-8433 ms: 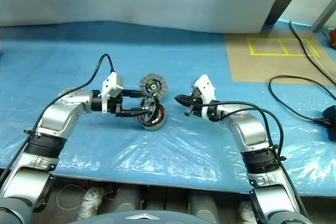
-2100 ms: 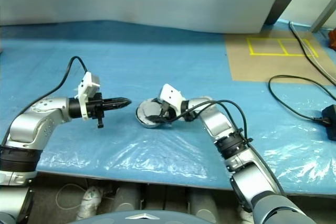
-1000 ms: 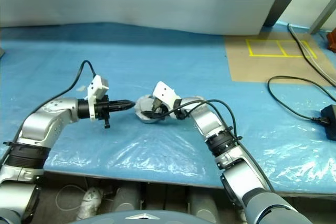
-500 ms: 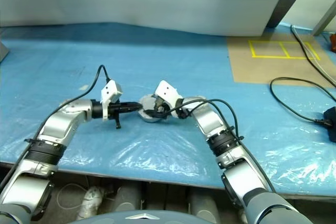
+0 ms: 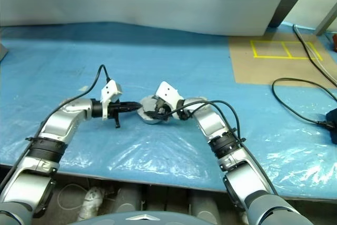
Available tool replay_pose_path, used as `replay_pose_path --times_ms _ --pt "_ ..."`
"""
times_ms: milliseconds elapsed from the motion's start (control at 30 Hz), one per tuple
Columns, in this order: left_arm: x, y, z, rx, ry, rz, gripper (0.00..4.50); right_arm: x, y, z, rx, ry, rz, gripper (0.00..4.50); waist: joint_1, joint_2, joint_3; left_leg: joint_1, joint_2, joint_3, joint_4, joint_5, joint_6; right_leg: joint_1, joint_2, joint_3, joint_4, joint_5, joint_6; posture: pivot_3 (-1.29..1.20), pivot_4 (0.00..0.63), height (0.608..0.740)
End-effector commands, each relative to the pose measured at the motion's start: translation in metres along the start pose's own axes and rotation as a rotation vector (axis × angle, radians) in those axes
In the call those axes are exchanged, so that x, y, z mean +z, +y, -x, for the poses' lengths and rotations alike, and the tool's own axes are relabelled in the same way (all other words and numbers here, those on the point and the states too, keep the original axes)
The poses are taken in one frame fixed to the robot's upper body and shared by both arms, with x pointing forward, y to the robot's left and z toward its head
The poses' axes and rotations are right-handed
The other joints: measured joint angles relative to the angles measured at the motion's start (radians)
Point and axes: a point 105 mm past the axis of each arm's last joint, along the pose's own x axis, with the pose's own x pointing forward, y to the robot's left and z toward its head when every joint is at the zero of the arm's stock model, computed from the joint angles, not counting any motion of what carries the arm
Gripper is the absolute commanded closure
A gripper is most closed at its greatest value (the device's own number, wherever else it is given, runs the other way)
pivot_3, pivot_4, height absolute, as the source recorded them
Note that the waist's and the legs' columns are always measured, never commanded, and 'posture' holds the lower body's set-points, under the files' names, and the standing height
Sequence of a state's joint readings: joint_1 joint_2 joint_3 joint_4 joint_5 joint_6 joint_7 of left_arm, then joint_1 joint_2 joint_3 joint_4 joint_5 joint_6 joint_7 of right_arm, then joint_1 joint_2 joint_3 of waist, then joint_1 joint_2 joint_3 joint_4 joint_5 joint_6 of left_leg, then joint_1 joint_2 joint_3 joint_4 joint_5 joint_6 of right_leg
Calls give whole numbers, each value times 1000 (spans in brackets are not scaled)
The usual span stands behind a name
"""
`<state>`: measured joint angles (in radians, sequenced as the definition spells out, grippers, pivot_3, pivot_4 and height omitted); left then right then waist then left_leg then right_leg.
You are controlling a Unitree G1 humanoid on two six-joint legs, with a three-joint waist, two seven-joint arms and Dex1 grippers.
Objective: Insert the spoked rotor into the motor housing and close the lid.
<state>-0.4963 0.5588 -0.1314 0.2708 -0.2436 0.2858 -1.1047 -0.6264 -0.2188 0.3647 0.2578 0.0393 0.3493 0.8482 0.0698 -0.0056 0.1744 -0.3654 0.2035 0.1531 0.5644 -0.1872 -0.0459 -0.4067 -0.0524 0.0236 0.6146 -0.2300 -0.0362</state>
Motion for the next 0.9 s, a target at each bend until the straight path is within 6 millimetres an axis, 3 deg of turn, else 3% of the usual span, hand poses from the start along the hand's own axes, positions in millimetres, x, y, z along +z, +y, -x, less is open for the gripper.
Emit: replay_pose_path --times_ms 33,133,433,533,700,767,900 --pt "-14 -6 -7 -20 46 19 4500 -10 1 4 3 5 -43 793 1 0 0 0 0 0 0 0 0 0 0 0 0 0 0 0 150 740" --pt "-16 -6 -7 -22 51 18 4500 -4 6 6 30 -13 -55 24 2 0 0 0 -1 0 -1 0 0 0 -1 -1 -1 0 0 0 150 740" --pt "-17 -4 -9 -24 54 12 4500 35 -21 30 -39 -182 -122 24 9 0 0 -3 -1 0 -2 0 0 0 -1 -2 -6 0 0 0 150 740" --pt "-18 -4 -9 -27 53 12 4500 48 -44 50 -109 -304 -326 24 10 1 0 -3 0 0 -2 0 0 0 -1 -2 -6 0 0 0 150 740" --pt "-20 -5 -5 -31 56 11 4500 19 -51 67 -112 -279 -648 24 13 1 0 -3 0 0 -2 0 0 1 -1 -3 -6 0 0 0 150 740" --pt "-21 -3 -3 -21 60 12 4500 -3 -43 72 -70 -224 -844 24 13 1 0 -3 0 0 -3 0 0 1 -1 -3 -6 0 0 0 150 740" --pt "-21 -3 -2 -19 61 13 4500 -21 -24 78 23 -209 -1039 24 24 2 0 -3 0 0 -3 0 0 1 -1 -4 -7 0 0 0 150 740"
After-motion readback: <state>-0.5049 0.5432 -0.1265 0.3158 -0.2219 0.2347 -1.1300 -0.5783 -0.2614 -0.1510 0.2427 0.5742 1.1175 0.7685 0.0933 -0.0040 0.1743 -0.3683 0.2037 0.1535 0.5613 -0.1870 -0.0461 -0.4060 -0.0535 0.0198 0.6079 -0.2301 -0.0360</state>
